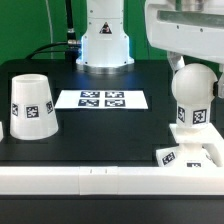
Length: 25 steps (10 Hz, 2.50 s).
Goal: Assemble lamp
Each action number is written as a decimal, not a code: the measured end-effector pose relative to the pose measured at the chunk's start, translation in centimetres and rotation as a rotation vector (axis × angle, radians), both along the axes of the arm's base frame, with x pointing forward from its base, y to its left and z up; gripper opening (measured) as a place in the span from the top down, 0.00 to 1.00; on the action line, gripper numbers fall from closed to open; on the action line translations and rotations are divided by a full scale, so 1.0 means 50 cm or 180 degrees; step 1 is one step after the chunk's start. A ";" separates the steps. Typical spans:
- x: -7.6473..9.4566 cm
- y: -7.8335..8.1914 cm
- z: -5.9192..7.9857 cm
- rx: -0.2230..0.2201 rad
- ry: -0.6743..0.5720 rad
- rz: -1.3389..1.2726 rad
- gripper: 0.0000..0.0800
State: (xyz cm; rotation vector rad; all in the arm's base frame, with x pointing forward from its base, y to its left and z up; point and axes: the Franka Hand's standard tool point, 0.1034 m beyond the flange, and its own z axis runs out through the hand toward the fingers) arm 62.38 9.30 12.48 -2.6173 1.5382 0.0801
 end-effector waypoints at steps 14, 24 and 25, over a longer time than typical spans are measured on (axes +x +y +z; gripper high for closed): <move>0.002 -0.019 -0.003 -0.0171 -0.0329 0.4179 0.13; -0.001 -0.016 -0.006 -0.0144 -0.0265 0.3357 0.28; -0.001 -0.016 -0.006 -0.0123 -0.0250 0.3007 0.28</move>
Offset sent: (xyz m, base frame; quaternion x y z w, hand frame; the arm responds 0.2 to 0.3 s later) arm 0.0041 -0.0031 0.0032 0.0063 0.0077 -0.2926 0.9562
